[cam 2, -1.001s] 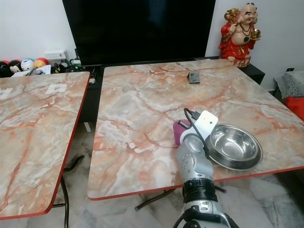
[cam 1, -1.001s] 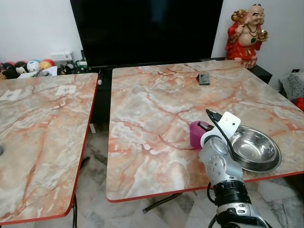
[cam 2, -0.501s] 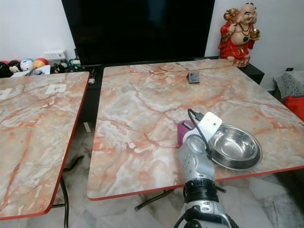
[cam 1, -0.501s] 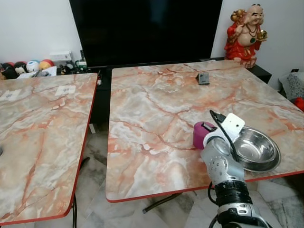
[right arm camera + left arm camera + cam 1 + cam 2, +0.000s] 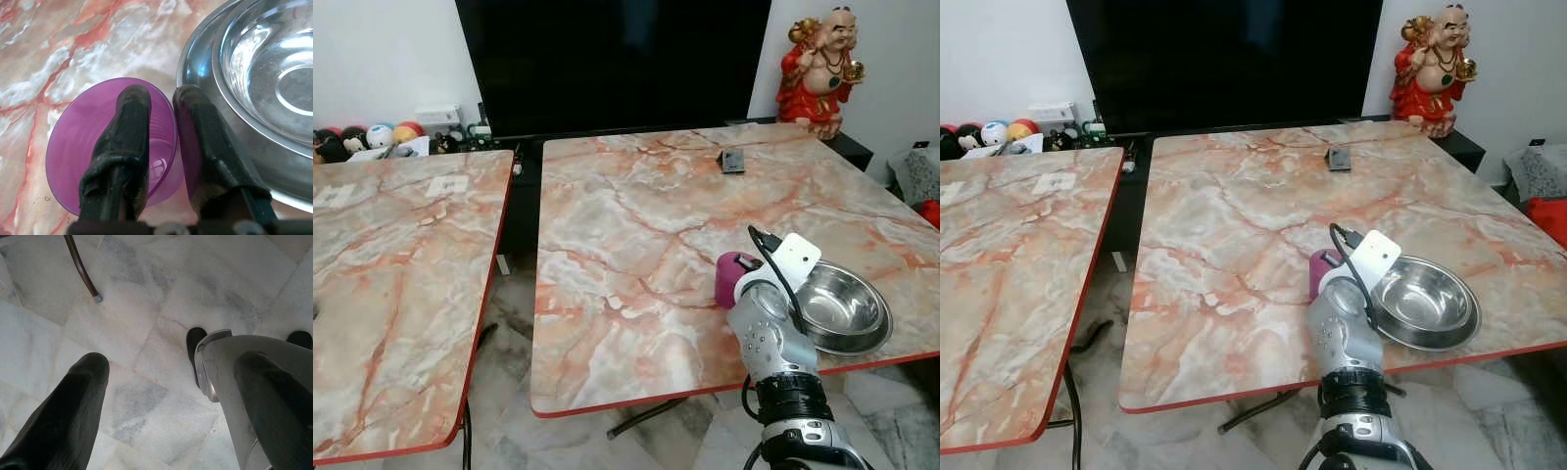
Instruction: Setting the table
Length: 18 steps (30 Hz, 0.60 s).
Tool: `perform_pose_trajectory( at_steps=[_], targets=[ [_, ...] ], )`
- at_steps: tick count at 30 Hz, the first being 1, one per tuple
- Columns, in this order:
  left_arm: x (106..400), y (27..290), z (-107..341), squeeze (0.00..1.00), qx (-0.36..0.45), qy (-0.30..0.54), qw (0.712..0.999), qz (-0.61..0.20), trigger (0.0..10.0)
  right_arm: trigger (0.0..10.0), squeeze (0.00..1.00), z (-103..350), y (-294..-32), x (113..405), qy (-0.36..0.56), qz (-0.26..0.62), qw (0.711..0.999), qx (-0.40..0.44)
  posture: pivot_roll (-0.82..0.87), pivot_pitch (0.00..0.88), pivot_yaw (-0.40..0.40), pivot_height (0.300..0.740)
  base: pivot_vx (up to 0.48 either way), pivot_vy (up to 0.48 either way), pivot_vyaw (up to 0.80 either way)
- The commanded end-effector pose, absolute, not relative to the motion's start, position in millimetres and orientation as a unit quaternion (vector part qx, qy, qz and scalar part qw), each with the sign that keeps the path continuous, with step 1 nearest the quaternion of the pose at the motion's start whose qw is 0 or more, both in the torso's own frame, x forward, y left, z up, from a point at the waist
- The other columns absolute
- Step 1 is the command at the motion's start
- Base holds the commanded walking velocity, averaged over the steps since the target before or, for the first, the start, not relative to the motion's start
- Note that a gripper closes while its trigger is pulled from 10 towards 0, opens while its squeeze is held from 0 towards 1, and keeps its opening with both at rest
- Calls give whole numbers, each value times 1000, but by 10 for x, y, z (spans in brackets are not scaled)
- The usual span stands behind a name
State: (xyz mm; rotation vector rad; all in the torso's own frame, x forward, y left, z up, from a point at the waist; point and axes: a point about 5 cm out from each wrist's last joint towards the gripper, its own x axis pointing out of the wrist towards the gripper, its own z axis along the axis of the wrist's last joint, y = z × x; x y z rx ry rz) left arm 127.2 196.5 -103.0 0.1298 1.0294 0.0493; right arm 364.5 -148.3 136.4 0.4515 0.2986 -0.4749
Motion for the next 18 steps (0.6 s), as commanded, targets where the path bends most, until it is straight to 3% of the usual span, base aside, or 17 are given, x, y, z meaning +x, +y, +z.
perform_pose_trajectory(
  at_steps=[1,18],
  targets=[
    [1133,1916,-1088,0,52,521,852,15,10000,10000,0,1446,-1475,3651,127,-229,937,232,-20,0,13,740,0,0,0],
    [1136,1912,-1087,0,51,521,852,13,10000,10000,0,1416,-1484,3621,129,-230,935,236,-21,0,13,740,0,0,0]
  ],
)
